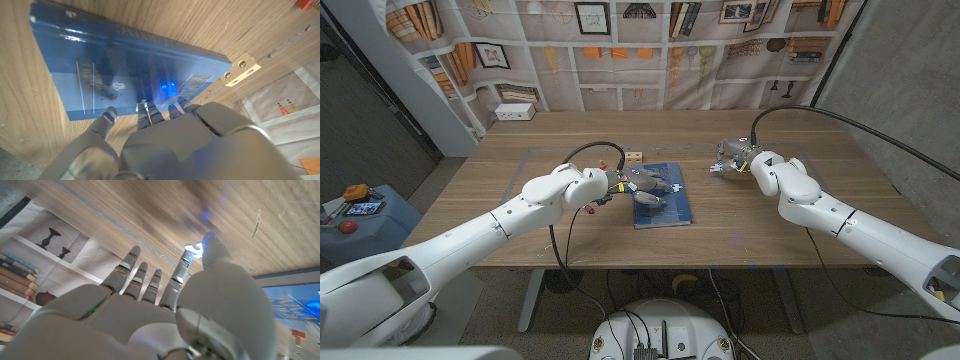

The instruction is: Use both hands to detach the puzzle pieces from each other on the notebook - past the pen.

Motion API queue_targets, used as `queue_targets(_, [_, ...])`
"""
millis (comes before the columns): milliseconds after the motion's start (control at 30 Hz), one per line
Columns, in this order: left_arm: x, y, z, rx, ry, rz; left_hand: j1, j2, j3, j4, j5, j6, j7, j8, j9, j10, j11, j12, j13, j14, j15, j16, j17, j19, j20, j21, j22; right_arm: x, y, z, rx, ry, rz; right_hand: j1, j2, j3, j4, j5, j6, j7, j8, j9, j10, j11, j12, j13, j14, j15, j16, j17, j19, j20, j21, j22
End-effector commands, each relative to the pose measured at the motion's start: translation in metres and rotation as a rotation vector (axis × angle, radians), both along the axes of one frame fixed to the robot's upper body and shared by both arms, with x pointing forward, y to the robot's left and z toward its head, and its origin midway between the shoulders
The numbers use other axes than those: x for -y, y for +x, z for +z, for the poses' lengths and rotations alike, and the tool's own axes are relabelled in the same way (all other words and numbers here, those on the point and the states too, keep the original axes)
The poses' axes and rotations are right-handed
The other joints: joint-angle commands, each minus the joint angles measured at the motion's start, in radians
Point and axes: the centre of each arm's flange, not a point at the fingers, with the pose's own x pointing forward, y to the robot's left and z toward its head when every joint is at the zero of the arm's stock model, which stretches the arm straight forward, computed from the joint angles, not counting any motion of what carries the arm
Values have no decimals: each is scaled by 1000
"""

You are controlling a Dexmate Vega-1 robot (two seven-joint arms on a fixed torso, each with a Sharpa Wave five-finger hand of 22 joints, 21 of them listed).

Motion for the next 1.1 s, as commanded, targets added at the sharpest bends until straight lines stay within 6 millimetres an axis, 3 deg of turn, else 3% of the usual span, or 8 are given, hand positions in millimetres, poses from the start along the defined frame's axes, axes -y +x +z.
queue_targets(33, [1, -4, 4, 25, -22, -10, 7, 74, 4, -3, -3, 37, 42, -1, 1, 29, 35, 0, 13, -3, -95, -1, 1, -111, -74, -1, 2, 4, 12, -9, -17, 2, -15, -5, 6, -5, 0, 0, -3, -3, -2, 3, 1, 8, -2, 2, -5, -10, 2, 3, -2, -1, 0, 6])
queue_targets(700, [0, -7, 8, 44, -46, -11, 9, 76, 7, -7, -4, 31, 40, 0, 1, 23, 36, 1, 13, -6, -99, -2, 0, -109, -74, -1, 2, 10, 21, -22, -12, 26, -31, -11, 6, -10, -1, 0, -21, -3, -12, 0, 0, 12, -3, 2, -2, -11, 3, 4, 2, -1, 1, 6])
queue_targets(1100, [2, -9, 18, 76, -72, -21, 11, 77, 8, -10, -4, 30, 40, 1, 1, 23, 34, 2, 13, -5, -99, -1, 0, -106, -73, 0, 2, 13, 23, -27, -13, 41, -45, -20, 0, -17, -3, 0, -56, -2, -30, -5, -14, 23, -8, 2, -4, -7, 2, 5, 3, 2, 1, 6])
